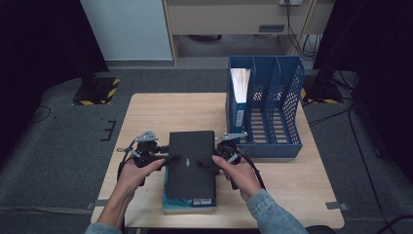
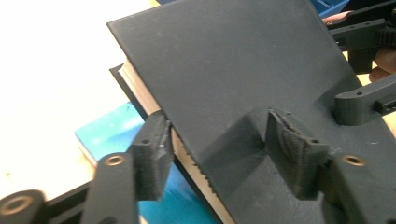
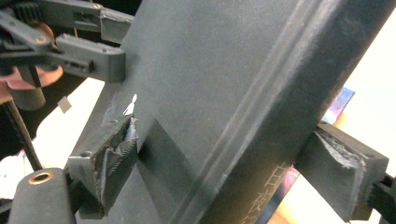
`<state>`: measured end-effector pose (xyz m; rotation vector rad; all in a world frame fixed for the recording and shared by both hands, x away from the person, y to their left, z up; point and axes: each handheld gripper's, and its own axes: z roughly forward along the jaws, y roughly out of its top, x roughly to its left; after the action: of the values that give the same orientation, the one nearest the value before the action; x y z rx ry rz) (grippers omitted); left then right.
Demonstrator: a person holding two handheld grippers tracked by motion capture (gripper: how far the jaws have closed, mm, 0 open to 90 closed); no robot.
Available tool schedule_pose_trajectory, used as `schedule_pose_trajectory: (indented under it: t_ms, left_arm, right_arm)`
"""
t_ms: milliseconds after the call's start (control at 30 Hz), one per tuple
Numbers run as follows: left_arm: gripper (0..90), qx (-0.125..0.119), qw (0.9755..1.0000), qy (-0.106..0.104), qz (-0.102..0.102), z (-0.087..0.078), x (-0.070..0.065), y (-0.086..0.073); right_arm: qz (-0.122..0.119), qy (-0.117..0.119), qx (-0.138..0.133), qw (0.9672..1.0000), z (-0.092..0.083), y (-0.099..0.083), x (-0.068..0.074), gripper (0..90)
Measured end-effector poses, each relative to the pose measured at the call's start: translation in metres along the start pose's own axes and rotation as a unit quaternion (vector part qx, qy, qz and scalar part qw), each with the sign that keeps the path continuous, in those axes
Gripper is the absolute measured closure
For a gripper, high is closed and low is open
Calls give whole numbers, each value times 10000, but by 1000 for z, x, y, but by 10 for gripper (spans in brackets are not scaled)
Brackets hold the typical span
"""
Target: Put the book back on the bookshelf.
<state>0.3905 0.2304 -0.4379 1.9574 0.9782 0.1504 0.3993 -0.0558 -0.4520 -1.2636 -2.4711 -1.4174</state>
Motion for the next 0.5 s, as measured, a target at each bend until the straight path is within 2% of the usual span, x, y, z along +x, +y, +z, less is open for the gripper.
schedule_pose_trajectory:
  t_ms: [133, 267, 500]
  left_arm:
    - [516, -42, 10000, 55, 53, -13, -1, 5]
    - [579, -157, 9998, 104, 95, -22, -3, 9]
    - [610, -101, 9994, 224, 252, -26, -5, 19]
  right_arm:
    - [-199, -44, 79, 9998, -3, 8, 6, 166]
    - [-306, -98, -41, 9995, -8, 15, 10, 207]
    - [-406, -163, -37, 9990, -12, 23, 13, 223]
